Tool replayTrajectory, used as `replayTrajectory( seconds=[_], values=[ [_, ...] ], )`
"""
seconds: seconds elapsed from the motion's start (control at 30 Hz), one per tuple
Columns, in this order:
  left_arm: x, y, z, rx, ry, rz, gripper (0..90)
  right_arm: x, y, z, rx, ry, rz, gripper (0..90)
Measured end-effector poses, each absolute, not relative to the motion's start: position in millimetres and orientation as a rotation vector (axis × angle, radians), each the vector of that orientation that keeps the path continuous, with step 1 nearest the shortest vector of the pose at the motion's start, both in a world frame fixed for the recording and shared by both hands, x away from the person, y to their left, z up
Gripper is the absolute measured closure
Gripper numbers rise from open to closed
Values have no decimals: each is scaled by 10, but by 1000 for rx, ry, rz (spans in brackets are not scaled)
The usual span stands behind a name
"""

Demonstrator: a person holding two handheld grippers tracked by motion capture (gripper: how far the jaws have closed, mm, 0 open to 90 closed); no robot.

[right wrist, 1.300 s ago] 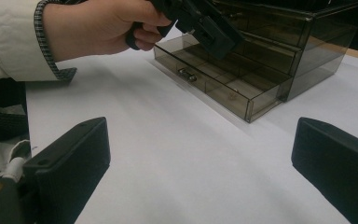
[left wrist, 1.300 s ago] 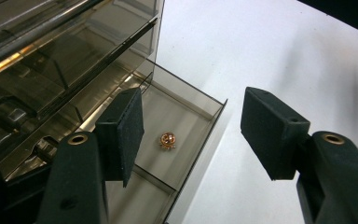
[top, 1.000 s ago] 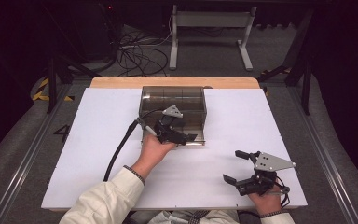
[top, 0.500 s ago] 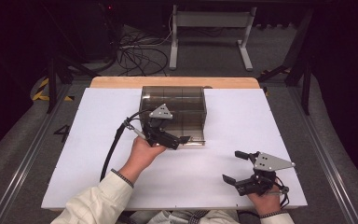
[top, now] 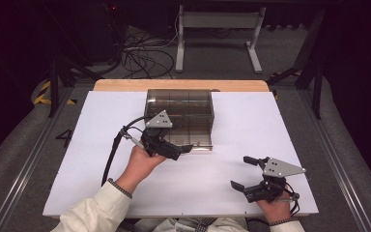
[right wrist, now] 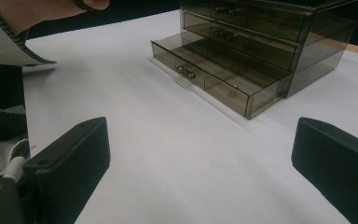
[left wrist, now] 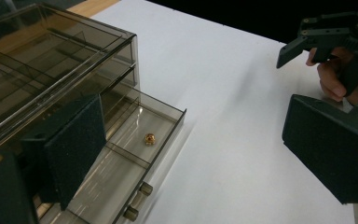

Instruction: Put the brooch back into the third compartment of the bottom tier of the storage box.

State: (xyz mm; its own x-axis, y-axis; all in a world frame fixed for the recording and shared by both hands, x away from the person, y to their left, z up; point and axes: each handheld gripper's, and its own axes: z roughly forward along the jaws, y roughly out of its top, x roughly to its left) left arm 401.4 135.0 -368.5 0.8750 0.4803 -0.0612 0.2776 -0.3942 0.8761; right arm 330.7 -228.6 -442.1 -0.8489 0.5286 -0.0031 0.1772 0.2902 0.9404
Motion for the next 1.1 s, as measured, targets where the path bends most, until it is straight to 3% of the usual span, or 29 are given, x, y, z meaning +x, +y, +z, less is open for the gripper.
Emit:
replayTrajectory(
  seconds=[0.43, 1.1],
  values=[
    [3756, 1714, -3654, 1945, 582, 361, 58, 3307, -2285, -4421, 642, 2247, 1577, 49],
    [3398, 2300, -3899, 1899, 625, 457, 36, 3303, -2280, -4425, 649, 2248, 1569, 49]
  ],
)
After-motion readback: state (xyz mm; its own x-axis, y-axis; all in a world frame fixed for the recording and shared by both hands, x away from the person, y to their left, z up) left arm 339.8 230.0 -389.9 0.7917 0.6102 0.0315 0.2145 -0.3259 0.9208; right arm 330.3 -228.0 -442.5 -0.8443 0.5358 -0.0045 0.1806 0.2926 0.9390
